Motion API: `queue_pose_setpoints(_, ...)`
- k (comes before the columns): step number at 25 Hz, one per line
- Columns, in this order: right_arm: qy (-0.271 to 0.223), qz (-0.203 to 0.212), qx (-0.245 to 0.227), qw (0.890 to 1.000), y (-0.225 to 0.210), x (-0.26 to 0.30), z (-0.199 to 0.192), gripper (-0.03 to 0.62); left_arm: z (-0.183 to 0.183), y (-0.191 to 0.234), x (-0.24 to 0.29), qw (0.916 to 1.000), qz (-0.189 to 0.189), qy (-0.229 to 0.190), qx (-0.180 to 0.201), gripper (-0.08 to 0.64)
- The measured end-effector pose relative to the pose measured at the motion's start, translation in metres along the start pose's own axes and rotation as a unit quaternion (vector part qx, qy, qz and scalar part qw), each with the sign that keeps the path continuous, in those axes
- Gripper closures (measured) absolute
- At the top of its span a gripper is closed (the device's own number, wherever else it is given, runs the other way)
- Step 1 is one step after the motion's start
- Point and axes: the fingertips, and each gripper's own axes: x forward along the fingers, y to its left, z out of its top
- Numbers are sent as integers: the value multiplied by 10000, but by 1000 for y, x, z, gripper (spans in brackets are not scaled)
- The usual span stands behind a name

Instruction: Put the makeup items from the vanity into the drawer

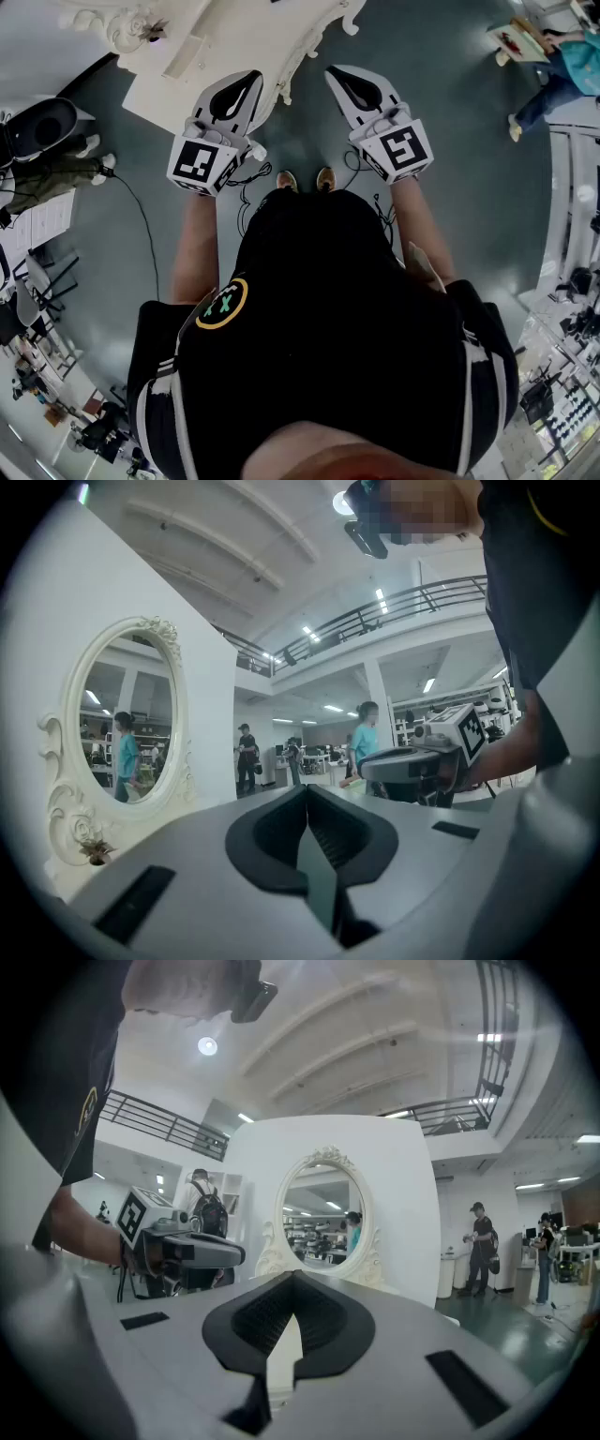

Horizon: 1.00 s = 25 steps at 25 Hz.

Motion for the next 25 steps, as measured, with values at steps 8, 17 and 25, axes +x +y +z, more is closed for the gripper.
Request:
queue_pose_setpoints(8,12,-10,-41,10000,1,-2,4,574,4,-3,0,10000,-16,0,7,537)
queue_pose_setpoints(17,-23,-39,127,9999,-4,2,-1,572,2,1,3,10000,-15,-1,-13,537)
queue_pose_setpoints(25,-123,98,101,9998,-2,2,5,500,1,0,6,10000,-30,6,-17,537)
